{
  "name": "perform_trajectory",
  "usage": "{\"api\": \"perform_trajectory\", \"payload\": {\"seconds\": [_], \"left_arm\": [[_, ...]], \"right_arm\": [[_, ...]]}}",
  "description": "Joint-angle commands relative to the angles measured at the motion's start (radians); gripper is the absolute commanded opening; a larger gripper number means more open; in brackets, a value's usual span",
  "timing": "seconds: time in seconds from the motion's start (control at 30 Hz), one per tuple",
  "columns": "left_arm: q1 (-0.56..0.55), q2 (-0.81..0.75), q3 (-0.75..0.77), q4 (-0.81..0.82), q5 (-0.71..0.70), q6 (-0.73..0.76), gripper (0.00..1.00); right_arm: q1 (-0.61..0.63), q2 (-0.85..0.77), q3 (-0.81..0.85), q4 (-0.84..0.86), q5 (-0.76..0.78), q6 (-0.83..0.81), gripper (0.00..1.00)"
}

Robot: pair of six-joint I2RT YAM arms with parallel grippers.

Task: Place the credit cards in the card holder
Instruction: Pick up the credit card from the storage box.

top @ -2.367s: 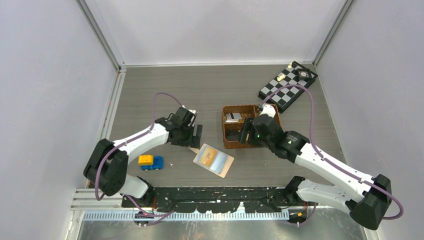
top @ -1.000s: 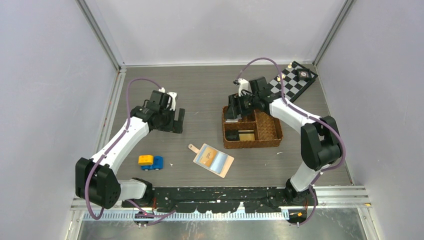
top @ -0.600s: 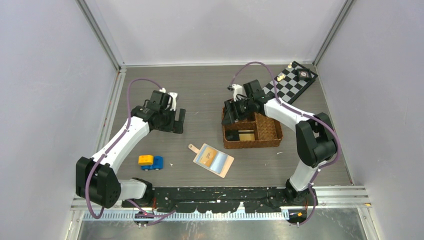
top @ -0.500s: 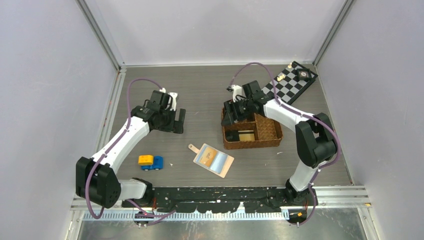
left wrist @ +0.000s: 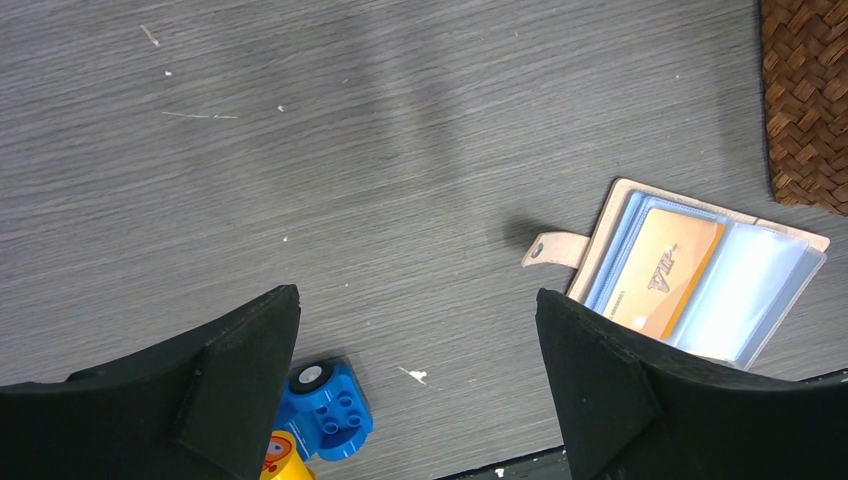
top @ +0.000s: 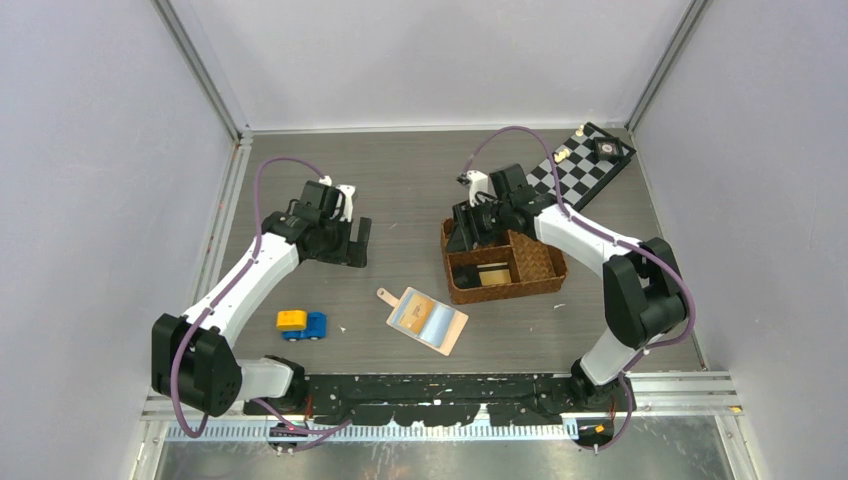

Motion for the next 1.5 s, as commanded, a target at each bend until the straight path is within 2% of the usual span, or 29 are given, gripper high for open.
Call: {"api": "perform_trajectory", "payload": {"seconds": [0.0,0.47,0.97,1.27,1.47], "left_arm": [[0.007,-0.02,0.013,0.018,-0.001,0.009,0.9],[0.007,-0.017,0.011,0.014,0.006,0.007,0.9],[0.007,-0.025,0.006,0.015,0.021,0.007,0.9],[0.007,-0.02,0.006,0.015,0.017,0.008,0.9],[0.007,-0.016,0.006,0.015,0.014,0.008,0.9]], "right_arm": [[0.009,-0.06,-0.001,0.022,-0.024,0.013,0.57],[0.008,-0.037,-0.005,0.008,0.031,-0.009,0.54],[0.009,-0.002,-0.007,-0.004,0.063,-0.026,0.59],[0.009,-0.045,-0.038,-0.009,0.075,-0.021,0.45],[0.009,-0.056,-0.038,-0.011,0.077,-0.019,0.41]]}}
